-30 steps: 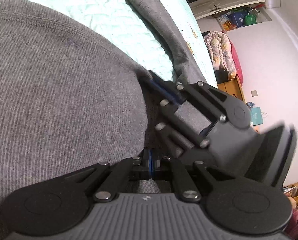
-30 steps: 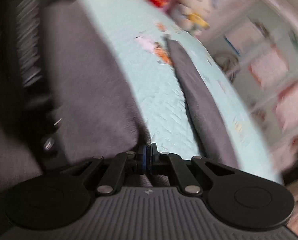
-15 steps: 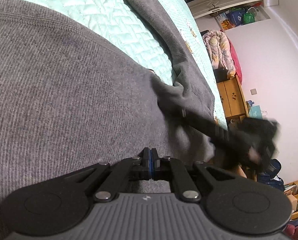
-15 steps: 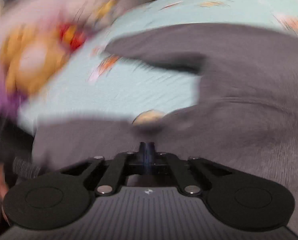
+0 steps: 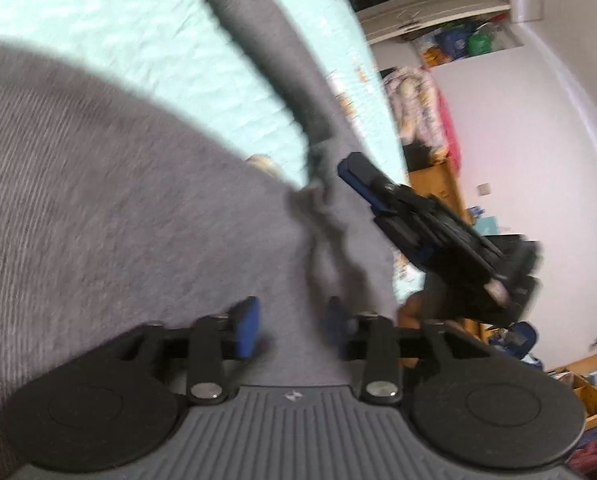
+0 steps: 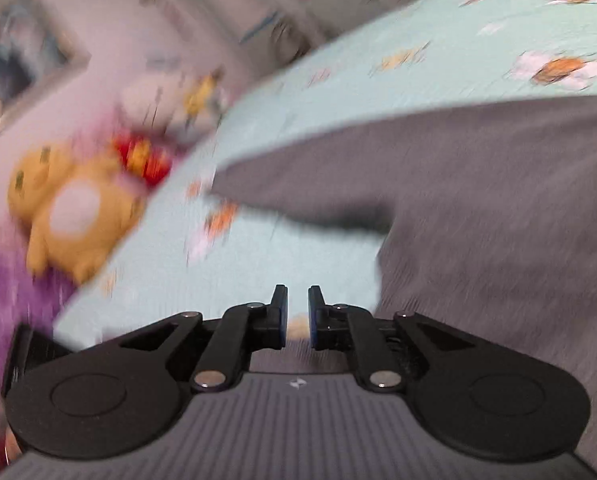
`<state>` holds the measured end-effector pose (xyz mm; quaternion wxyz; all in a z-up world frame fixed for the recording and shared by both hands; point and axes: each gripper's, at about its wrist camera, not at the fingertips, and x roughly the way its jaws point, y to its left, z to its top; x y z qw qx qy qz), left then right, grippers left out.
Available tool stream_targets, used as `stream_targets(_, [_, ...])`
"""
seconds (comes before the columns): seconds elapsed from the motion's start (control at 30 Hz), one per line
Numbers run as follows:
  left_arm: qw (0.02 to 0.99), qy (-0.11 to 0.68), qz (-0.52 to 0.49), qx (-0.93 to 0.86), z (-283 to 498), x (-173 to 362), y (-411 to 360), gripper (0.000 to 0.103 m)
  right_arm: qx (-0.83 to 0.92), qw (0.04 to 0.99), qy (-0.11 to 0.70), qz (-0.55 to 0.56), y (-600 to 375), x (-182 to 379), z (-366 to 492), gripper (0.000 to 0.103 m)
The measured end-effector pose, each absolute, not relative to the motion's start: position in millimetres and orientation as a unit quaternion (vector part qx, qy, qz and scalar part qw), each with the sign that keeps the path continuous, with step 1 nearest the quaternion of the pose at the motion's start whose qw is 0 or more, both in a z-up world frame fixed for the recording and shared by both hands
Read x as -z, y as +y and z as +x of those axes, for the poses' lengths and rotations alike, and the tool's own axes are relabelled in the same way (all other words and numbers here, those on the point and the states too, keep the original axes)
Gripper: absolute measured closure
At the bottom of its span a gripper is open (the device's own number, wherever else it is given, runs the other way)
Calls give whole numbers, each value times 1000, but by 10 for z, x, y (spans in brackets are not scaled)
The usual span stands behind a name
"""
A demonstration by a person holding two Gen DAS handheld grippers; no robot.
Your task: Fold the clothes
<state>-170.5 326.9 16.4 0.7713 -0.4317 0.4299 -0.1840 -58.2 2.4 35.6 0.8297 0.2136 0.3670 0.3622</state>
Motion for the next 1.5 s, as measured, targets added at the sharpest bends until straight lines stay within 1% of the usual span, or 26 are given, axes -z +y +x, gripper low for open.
stream_targets(0.03, [777,424,-429,178,-1646,-215,3292,58,-352,834,364,221,-24,-352,-517,92])
stream_targets(0.1, [789,411,-424,167,-1526,-318,3336,50,-338,845,360,206,-18,-358,-393,92])
stream_targets(0.17, [801,398,-419,155,-1407,-420,3381,47,-345,845,349,214,-35,-379,-282,91])
stream_targets(0.33, [828,369,-405,118,-1033,-627,3485,47,-327,848,343,237,-76,-325,85,89])
stream_targets(0.47, [842,347,-401,97,-599,-678,3480,47,-305,837,367,269,-103,-244,347,89])
stream_targets(0.53, [858,339,-371,105,-382,-682,3404,46,-312,830,378,266,-73,-234,444,88])
stream_targets(0.57, [865,343,-352,102,-263,-647,3356,46,-325,822,385,264,-41,-214,513,88])
stream_targets(0.63, [861,367,-341,90,-68,-499,3327,48,-320,804,413,284,-93,-79,735,80])
stream_targets(0.67, [857,380,-338,85,24,-421,3321,48,-311,794,429,298,-140,7,862,79])
stream_targets(0.7, [854,386,-338,80,87,-363,3336,49,-302,784,444,312,-188,93,988,83])
stream_targets(0.73, [853,389,-340,76,131,-317,3366,50,-289,780,446,330,-275,158,1089,93])
stream_targets(0.8, [851,382,-352,77,170,-294,3443,51,-251,797,413,363,-515,198,1195,91])
stream_targets(0.83, [852,377,-354,79,174,-307,3478,51,-233,815,391,359,-581,146,1193,85])
stream_targets(0.87, [854,373,-354,80,162,-327,3505,51,-228,828,373,351,-613,84,1179,85])
stream_targets(0.93, [860,357,-355,90,99,-380,3535,47,-292,817,370,333,-475,-24,1098,84])
stream_targets(1.03, [862,354,-351,95,75,-358,3561,43,-389,767,429,277,-59,39,1049,82])
stream_targets(1.1, [858,360,-354,93,167,-286,3614,45,-426,736,464,248,158,120,1099,83])
stream_targets(1.13, [856,364,-356,92,220,-247,3645,47,-409,740,466,260,127,176,1243,93])
stream_targets(1.17, [852,364,-365,91,262,-221,3701,53,-392,743,469,273,96,233,1388,97])
stream_targets(1.2, [852,355,-375,83,246,-239,3773,55,-375,746,471,285,65,289,1532,103])
stream_targets(1.27, [857,329,-391,62,154,-316,3920,54,-314,769,447,331,-109,294,1715,103])
stream_targets(1.3, [863,308,-398,50,81,-373,4008,52,-308,773,440,337,-107,264,1732,96])
stream_targets(1.33, [870,275,-407,32,-24,-434,4125,49,-336,767,444,320,26,221,1684,95])
stream_targets(1.37, [873,245,-421,10,-129,-465,4238,43,-364,759,448,301,160,177,1636,94])
stream_targets(1.4, [873,218,-436,-14,-228,-480,4342,38,-391,751,451,283,293,133,1588,92])
stream_targets(1.5, [869,172,-460,-53,-428,-443,4566,36,-465,721,467,212,737,94,1459,91])
